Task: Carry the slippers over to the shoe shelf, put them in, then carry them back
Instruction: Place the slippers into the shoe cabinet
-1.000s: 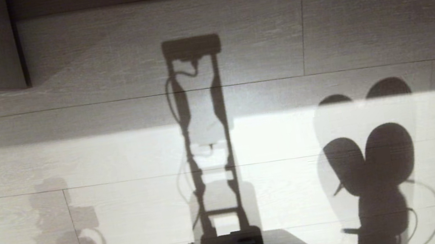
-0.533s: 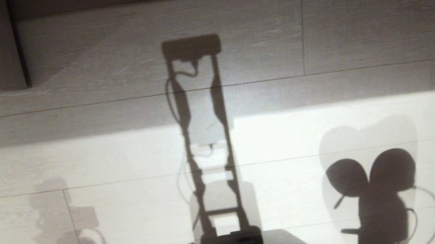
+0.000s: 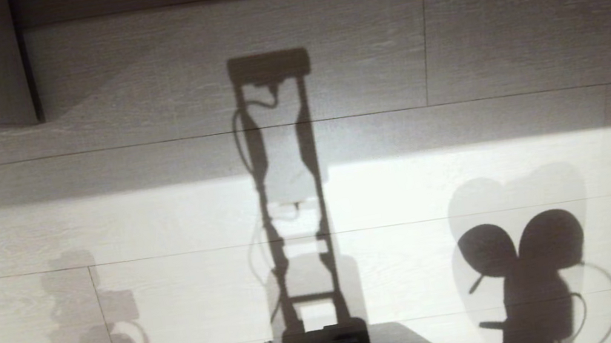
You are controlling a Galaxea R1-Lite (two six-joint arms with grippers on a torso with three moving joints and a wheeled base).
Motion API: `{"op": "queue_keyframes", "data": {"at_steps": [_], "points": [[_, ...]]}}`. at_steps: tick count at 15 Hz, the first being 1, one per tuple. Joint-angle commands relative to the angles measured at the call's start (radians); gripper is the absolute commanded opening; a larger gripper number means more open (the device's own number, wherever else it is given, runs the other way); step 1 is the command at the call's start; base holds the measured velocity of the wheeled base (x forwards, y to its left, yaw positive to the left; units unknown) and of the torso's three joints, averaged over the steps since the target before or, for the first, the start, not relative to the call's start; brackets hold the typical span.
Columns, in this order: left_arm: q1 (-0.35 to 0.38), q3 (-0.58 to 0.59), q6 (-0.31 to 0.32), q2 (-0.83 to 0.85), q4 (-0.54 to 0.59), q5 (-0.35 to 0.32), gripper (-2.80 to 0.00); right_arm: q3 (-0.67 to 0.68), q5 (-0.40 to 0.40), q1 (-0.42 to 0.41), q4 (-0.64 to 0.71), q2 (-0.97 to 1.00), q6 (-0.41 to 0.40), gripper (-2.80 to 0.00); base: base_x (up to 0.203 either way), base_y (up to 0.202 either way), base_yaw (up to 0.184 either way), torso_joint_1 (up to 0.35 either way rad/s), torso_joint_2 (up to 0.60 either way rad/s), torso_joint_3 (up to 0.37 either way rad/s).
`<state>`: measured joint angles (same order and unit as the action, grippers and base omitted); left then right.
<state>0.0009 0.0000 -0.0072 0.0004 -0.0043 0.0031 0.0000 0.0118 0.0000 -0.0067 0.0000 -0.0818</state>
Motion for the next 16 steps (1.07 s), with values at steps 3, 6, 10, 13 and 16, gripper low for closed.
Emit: {"op": "queue_keyframes", "data": {"at_steps": [3, 6, 10, 13, 16], "points": [[0.001, 0.000, 0.001, 0.000, 0.000, -0.002, -2.80, 0.000, 0.000, 0.000, 0.002, 0.005, 0.001, -2.80, 0.000, 0.000, 0.000, 0.000, 0.00, 0.012], [0.001, 0.000, 0.000, 0.000, 0.000, 0.000, -2.80, 0.002, -0.004, 0.000, 0.004, 0.005, 0.007, -2.80, 0.000, 0.000, 0.000, 0.002, 0.00, 0.162], [-0.001, 0.000, 0.000, 0.000, 0.000, 0.000, -2.80, 0.002, -0.005, 0.000, 0.004, 0.004, 0.020, -2.80, 0.000, 0.000, 0.000, 0.002, 0.00, 0.200], [0.001, 0.000, -0.002, 0.000, 0.000, 0.000, -2.80, 0.002, -0.009, 0.000, 0.003, 0.003, 0.045, -2.80, 0.000, 0.000, 0.000, 0.003, 0.00, 0.204], [-0.001, 0.000, -0.002, 0.000, -0.002, 0.000, -2.80, 0.002, -0.012, 0.000, 0.002, 0.003, 0.062, -2.80, 0.000, 0.000, 0.000, 0.002, 0.00, 0.204]]}}
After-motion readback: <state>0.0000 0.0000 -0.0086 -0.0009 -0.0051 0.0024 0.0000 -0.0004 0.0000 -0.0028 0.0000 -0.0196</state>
